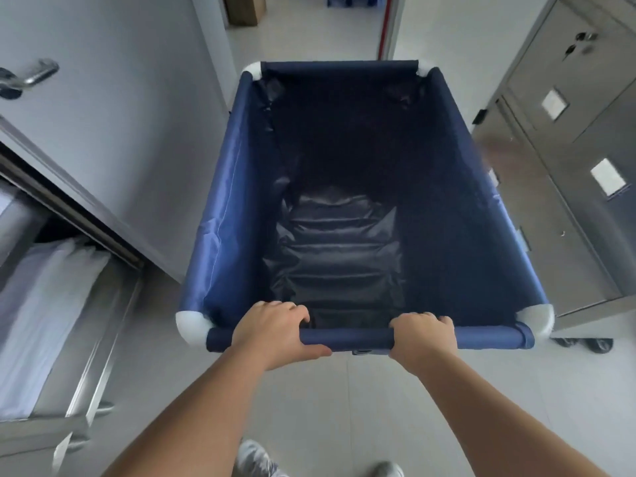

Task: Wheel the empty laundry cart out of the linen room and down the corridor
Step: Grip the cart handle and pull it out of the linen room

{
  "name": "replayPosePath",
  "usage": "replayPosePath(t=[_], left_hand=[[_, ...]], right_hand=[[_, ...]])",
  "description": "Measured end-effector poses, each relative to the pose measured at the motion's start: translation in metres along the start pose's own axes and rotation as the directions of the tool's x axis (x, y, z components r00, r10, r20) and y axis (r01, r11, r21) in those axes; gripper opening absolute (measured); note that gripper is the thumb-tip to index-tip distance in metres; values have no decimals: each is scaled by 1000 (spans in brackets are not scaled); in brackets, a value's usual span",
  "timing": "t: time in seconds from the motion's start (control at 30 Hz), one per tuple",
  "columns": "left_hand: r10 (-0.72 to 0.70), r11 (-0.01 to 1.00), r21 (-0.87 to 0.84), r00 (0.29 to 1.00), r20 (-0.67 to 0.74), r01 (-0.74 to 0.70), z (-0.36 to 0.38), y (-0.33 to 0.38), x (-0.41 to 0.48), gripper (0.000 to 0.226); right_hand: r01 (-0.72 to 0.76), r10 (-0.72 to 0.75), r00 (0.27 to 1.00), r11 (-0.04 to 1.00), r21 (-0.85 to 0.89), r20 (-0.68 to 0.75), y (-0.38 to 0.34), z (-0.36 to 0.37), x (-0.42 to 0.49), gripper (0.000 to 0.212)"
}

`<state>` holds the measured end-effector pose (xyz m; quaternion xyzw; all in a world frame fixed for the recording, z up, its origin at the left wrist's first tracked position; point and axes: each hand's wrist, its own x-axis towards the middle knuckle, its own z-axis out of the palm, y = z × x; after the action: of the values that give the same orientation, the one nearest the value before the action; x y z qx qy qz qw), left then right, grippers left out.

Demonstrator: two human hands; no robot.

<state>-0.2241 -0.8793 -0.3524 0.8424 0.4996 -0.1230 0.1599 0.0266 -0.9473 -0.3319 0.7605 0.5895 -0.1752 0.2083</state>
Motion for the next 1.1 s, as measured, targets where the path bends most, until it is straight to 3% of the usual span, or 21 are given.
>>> replayPosePath(t=[0.27, 0.63, 1.1], left_hand=[[-125, 992, -24, 992, 13, 125, -9, 10, 2, 89], [-110, 994, -10, 992, -63, 109, -17, 5, 36, 91], [-46, 998, 32, 993, -111, 49, -48, -36, 130, 83]], right_hand=[[112, -112, 993, 994, 1, -21, 10, -8, 15, 18], [165, -163, 986, 985, -49, 26, 14, -34, 55, 19], [77, -90, 989, 991, -111, -118, 1, -79, 142, 29]])
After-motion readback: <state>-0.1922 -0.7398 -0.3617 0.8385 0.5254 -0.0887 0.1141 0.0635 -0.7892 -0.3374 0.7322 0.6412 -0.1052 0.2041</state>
